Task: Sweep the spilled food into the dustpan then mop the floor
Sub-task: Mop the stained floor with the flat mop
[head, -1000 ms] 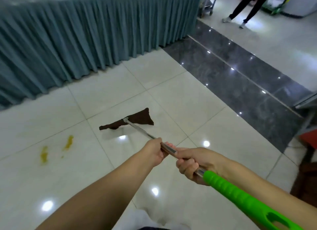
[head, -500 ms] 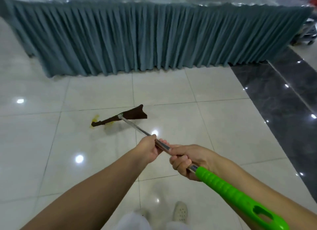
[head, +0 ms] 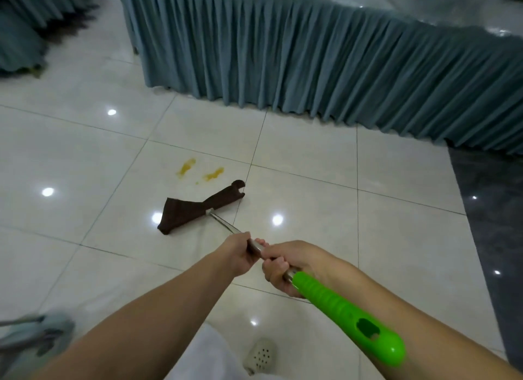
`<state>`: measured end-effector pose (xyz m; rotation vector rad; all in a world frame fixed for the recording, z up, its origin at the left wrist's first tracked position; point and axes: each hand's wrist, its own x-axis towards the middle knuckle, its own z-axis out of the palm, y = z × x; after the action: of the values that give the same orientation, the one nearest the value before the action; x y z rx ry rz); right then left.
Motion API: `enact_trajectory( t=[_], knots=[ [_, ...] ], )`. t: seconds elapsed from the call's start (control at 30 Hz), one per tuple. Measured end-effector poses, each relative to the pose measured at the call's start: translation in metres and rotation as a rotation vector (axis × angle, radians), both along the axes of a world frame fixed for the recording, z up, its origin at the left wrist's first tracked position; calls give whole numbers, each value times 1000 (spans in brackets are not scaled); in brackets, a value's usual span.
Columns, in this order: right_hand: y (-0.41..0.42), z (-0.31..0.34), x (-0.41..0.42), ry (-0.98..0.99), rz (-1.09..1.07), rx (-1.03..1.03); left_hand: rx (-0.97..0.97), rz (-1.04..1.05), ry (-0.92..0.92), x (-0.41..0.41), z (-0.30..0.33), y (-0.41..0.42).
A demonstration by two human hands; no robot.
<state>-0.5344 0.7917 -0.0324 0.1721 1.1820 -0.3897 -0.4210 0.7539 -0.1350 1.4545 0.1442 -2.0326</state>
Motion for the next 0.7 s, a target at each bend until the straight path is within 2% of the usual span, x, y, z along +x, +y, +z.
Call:
enact_trajectory(
  t=[0.37,0.7],
  knots=[
    [-19,-4,-11,56,40,-9,-21,73,7,-10,-5,-16],
    [-103,-20,43,16,-13,73,40,66,-23,35,-26,-98]
  ],
)
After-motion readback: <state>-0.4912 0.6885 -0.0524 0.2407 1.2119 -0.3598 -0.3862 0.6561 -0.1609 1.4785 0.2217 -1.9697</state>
